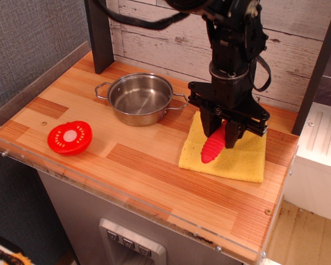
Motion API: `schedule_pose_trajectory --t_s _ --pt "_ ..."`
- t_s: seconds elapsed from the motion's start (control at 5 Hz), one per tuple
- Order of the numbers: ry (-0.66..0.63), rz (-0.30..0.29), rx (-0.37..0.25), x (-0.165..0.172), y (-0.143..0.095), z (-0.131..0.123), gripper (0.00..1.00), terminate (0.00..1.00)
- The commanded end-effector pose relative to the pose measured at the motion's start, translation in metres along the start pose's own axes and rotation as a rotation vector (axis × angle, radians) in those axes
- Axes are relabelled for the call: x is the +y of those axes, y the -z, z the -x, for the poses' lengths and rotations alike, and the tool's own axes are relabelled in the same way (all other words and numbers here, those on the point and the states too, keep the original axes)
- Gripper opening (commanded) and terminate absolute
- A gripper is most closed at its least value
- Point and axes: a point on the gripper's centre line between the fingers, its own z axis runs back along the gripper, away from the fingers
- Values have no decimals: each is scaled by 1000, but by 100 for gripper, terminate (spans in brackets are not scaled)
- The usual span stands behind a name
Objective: Place red fork on top of yellow cloth.
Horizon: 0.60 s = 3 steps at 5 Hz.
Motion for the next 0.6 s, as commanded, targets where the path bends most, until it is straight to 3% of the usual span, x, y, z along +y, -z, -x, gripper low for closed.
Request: schedule_pose_trajectory --t_s 0.0,0.2,0.4 --pt "-43 4 -15 1 -2 2 0 0" --pt "-111 26 -16 -2 -5 3 100 0" --pt "-129 50 -34 2 -21 4 100 0"
